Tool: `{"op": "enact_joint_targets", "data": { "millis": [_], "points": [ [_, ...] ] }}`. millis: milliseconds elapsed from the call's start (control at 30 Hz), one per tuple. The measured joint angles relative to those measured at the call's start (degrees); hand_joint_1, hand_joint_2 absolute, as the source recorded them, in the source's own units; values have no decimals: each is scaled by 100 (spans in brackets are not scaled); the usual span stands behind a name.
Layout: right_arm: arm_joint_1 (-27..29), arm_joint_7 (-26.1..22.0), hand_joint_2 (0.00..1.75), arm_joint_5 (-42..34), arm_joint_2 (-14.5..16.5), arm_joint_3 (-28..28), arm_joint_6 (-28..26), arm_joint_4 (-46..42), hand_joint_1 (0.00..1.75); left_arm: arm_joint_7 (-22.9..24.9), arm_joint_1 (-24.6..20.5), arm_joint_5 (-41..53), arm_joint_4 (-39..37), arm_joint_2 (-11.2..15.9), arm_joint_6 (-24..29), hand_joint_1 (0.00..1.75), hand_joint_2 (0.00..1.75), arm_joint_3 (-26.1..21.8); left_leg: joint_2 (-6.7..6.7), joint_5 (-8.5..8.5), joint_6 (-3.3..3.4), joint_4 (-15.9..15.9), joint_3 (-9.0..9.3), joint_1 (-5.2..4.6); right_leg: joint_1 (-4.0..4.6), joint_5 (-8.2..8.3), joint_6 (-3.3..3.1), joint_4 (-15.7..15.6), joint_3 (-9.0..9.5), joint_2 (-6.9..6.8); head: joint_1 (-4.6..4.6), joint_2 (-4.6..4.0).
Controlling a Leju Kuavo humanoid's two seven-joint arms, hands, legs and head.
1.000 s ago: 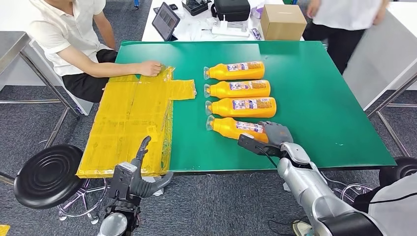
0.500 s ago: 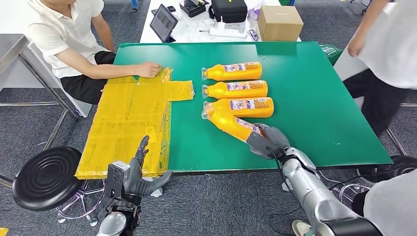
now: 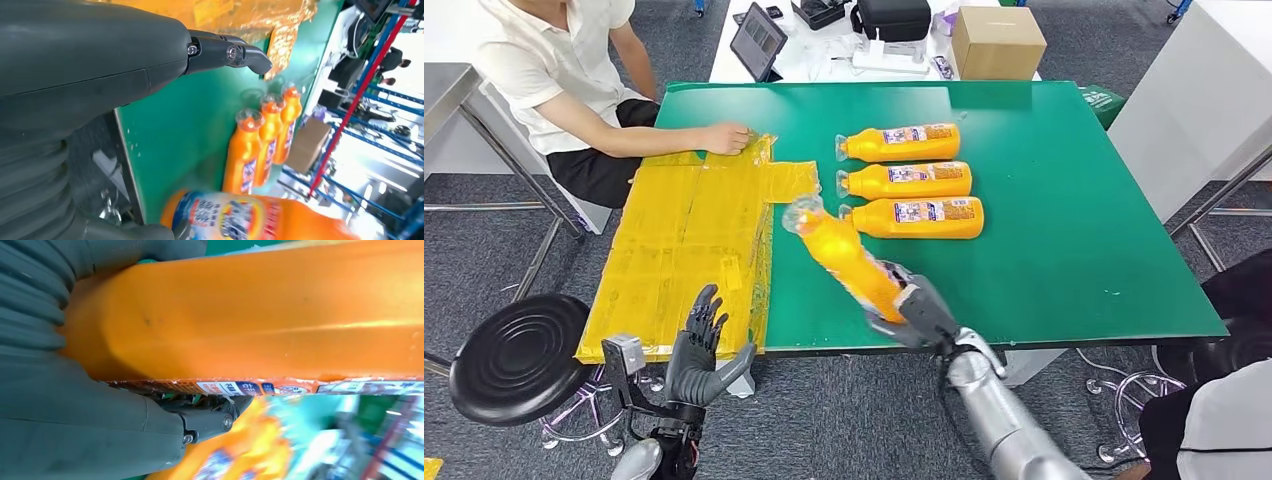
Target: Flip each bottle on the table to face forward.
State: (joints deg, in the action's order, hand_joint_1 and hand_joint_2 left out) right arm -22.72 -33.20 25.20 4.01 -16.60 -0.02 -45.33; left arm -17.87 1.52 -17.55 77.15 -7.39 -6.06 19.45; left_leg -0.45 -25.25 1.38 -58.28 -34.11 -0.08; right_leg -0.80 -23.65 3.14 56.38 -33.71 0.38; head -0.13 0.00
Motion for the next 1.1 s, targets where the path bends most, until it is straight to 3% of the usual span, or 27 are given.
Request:
{"op": "enact_joint_targets", "data": {
  "millis": [233,533,1100],
  "points": [
    [201,-44,175,-370,372,-751,-150,-304,175,99,-267,-188,-139,2,-290,0,175,217,-4,0,0,0,-23,-2,-2,0,0,-1,-17,-3,2,0],
    [60,-61,175,-129,667,-1517,-298,-195,175,242,-513,-602,-345,1,-361,0,175,506,-3,0,0,0,-26,-1,-1,0,0,-2,-25,-3,0,0],
    [-318,134,175,-60,800,-2139,-426,392,175,-26,-615,-624,-301,-10,-444,0,175,709,-2,0,0,0,-29,-2,-1,0,0,-2,-27,-3,1,0]
  ]
}}
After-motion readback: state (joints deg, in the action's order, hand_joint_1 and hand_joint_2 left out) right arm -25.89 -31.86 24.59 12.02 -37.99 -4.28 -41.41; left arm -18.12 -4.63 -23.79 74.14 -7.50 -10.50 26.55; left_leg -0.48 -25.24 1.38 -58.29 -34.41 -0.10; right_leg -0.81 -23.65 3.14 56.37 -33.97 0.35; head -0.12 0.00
